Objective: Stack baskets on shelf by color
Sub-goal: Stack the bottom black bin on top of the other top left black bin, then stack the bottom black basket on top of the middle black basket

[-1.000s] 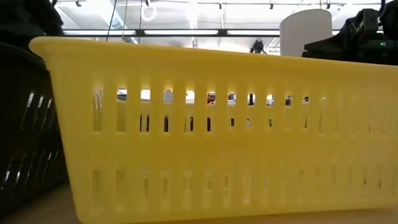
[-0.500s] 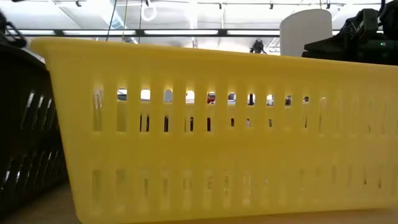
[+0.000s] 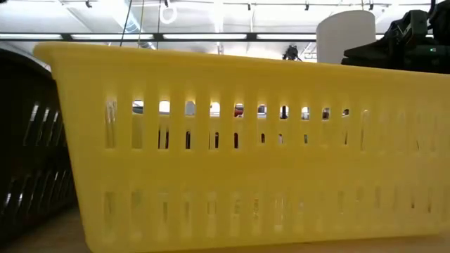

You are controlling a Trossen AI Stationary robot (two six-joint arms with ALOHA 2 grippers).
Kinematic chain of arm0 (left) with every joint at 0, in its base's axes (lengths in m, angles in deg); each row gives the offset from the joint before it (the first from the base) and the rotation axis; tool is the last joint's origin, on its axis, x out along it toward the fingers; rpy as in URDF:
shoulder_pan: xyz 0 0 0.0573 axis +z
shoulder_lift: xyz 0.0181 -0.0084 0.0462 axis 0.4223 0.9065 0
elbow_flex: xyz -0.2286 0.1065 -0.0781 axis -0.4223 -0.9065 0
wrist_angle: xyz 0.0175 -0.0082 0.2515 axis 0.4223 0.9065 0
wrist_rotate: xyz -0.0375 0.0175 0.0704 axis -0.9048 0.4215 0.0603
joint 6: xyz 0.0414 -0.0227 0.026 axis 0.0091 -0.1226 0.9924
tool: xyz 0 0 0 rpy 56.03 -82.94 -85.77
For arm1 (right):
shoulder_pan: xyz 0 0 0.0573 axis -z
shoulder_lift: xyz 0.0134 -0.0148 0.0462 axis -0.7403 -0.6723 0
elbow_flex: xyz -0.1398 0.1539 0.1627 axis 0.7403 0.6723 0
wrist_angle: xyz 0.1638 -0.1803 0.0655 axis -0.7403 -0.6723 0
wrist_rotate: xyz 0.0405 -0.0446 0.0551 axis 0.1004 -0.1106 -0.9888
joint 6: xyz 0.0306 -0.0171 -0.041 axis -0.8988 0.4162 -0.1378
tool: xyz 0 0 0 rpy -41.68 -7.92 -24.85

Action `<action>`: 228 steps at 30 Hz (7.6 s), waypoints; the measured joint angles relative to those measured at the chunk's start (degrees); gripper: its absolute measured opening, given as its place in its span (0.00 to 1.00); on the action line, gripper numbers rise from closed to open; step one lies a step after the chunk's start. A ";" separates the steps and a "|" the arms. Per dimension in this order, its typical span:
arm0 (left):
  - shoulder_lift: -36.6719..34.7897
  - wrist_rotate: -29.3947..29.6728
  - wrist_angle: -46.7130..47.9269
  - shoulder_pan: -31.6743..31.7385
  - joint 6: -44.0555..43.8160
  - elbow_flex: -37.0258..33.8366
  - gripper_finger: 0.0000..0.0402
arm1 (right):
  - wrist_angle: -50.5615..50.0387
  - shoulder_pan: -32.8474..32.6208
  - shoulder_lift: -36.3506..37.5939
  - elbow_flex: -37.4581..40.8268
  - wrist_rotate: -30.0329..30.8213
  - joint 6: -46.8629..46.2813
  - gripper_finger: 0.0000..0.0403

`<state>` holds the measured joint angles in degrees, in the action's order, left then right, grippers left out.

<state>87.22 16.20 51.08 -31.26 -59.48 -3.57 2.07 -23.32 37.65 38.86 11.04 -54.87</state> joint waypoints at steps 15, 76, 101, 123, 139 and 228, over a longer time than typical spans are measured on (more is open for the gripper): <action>24.22 -5.92 15.95 -1.61 -4.07 25.64 0.05 | 0.00 -0.01 0.01 -0.01 0.00 0.00 0.29; 35.76 -7.46 21.24 1.43 -8.32 25.94 0.40 | 0.02 -0.01 0.02 0.00 0.00 0.00 0.29; 35.76 -4.42 19.34 2.46 -5.32 20.65 0.24 | 0.00 0.00 0.01 0.00 0.01 0.00 0.29; 29.62 -3.71 28.76 4.81 -9.08 23.05 0.01 | 0.02 0.00 0.01 -0.02 0.00 0.00 0.29; 20.57 5.31 43.03 20.73 2.75 30.88 0.01 | 0.00 0.01 0.00 -0.01 0.00 0.00 0.29; 31.08 -9.74 -11.91 48.90 54.30 30.85 0.43 | 0.00 0.00 0.02 -0.02 0.00 0.00 0.29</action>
<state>118.30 6.46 39.17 17.64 -5.18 27.28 2.07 -23.33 37.68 38.84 11.04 -54.88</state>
